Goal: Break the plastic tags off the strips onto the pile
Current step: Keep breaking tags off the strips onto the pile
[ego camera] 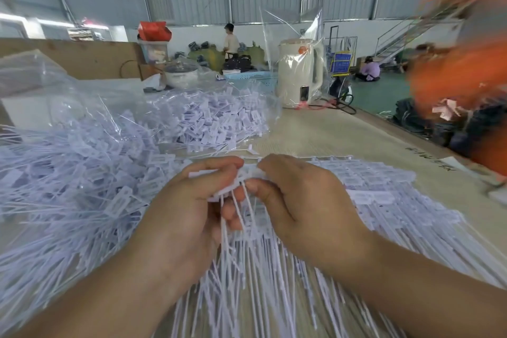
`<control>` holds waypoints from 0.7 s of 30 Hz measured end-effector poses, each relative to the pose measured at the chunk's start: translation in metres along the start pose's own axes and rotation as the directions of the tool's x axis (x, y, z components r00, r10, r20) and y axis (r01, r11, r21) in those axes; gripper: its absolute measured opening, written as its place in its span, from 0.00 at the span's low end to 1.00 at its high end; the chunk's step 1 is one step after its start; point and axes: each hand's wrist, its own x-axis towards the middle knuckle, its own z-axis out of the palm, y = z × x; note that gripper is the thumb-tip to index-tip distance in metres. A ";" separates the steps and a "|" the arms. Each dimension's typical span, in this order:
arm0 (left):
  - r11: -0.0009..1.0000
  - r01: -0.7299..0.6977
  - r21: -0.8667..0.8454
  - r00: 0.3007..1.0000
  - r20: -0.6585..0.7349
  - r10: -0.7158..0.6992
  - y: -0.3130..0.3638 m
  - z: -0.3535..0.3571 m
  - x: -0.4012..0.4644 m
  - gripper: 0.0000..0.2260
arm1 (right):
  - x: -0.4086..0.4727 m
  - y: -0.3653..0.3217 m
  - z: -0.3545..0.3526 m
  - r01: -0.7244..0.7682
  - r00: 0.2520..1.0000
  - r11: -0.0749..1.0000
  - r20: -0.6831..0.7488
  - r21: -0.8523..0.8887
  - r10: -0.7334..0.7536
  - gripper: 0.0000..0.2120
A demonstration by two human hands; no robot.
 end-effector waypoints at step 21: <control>0.932 -0.109 0.346 0.948 0.317 -0.006 0.000 -0.018 0.003 0.04 | -0.002 0.007 -0.002 -0.031 0.933 0.975 0.356 0.220 -0.051 0.27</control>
